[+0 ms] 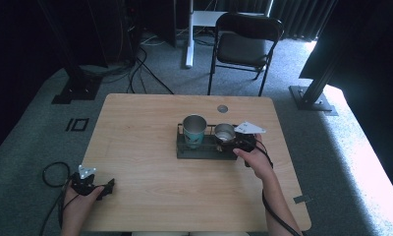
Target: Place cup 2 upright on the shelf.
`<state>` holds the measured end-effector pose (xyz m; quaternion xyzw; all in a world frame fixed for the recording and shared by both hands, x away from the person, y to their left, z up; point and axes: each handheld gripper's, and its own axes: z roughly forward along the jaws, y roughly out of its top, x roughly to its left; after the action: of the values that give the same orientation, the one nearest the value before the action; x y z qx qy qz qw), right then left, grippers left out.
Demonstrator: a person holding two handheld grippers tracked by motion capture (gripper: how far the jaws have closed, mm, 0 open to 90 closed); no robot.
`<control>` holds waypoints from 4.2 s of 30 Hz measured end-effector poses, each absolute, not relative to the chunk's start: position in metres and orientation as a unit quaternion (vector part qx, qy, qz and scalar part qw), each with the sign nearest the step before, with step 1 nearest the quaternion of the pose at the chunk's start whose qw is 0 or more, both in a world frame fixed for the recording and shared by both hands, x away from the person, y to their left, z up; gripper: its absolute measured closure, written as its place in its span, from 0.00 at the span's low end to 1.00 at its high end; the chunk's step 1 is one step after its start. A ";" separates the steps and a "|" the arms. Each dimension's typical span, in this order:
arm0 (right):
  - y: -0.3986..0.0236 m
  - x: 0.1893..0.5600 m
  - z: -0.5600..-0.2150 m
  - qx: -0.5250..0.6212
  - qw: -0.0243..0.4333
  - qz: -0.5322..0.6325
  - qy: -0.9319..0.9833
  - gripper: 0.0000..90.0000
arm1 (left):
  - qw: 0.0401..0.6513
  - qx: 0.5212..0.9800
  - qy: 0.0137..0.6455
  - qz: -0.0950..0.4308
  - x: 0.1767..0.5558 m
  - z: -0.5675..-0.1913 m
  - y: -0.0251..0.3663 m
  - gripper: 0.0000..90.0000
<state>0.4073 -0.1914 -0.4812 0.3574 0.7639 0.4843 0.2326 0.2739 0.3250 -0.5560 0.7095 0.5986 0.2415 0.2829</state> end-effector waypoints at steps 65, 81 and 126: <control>-0.291 0.344 -0.504 0.422 0.214 0.478 0.740 0.13 | 0.283 0.709 0.599 0.242 0.274 -0.556 0.325 0.03; -0.306 0.325 -0.532 0.450 0.199 0.445 0.748 0.13 | 0.283 0.709 0.599 0.242 0.274 -0.556 0.325 0.03; -0.325 0.286 -0.557 0.556 0.206 0.353 0.723 0.13 | 0.283 0.709 0.599 0.241 0.274 -0.556 0.325 0.03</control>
<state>0.2864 -0.3246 -0.5572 0.5565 0.7234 0.3529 0.2061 0.2739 0.3249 -0.5560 0.7092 0.5990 0.2414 0.2828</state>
